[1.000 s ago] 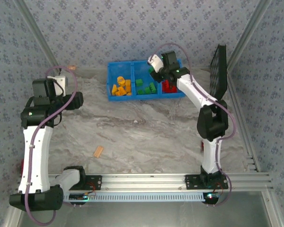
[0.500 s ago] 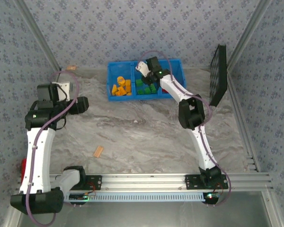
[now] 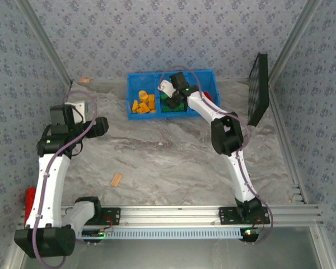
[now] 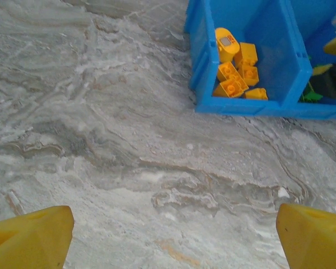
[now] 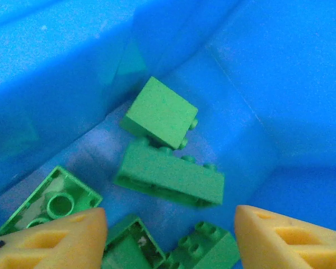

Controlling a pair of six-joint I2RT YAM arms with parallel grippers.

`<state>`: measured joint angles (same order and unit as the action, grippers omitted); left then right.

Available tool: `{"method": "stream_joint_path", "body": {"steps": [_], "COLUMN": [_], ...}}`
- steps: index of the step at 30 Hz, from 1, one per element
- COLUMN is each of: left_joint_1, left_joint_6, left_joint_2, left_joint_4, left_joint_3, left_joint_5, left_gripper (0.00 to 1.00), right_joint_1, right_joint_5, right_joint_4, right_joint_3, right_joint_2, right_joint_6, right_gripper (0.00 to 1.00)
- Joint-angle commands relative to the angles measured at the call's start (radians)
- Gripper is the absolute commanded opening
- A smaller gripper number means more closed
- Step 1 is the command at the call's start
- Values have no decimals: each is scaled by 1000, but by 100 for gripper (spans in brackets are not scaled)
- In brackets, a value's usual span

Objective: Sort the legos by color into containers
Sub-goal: Place the lego in the container, then reset both arms

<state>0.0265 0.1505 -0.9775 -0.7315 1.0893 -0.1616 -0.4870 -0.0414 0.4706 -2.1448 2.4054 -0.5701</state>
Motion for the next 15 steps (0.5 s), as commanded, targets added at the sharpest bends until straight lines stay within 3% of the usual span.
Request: {"method": "stream_joint_path", "body": {"steps": [1, 9, 13, 15], "left_joint_1": [6, 23, 32, 34], "left_joint_6": [10, 4, -48, -56], "left_joint_2": [-26, -71, -163, -244], "left_joint_4": [101, 593, 914, 1077], "left_joint_3": [18, -304, -482, -555], "left_joint_5": [55, 333, 382, 402], "left_gripper": [94, 99, 100, 100], "right_joint_1": [-4, -4, -6, 2], "right_joint_5": [4, 93, 122, 115], "right_joint_4": [-31, -125, -177, -194], "right_joint_3": [50, 337, 518, 622], "right_joint_2": [-139, -443, -593, -677], "right_joint_6": [3, 108, 168, 214], "right_gripper": [68, 88, 100, 100]}}
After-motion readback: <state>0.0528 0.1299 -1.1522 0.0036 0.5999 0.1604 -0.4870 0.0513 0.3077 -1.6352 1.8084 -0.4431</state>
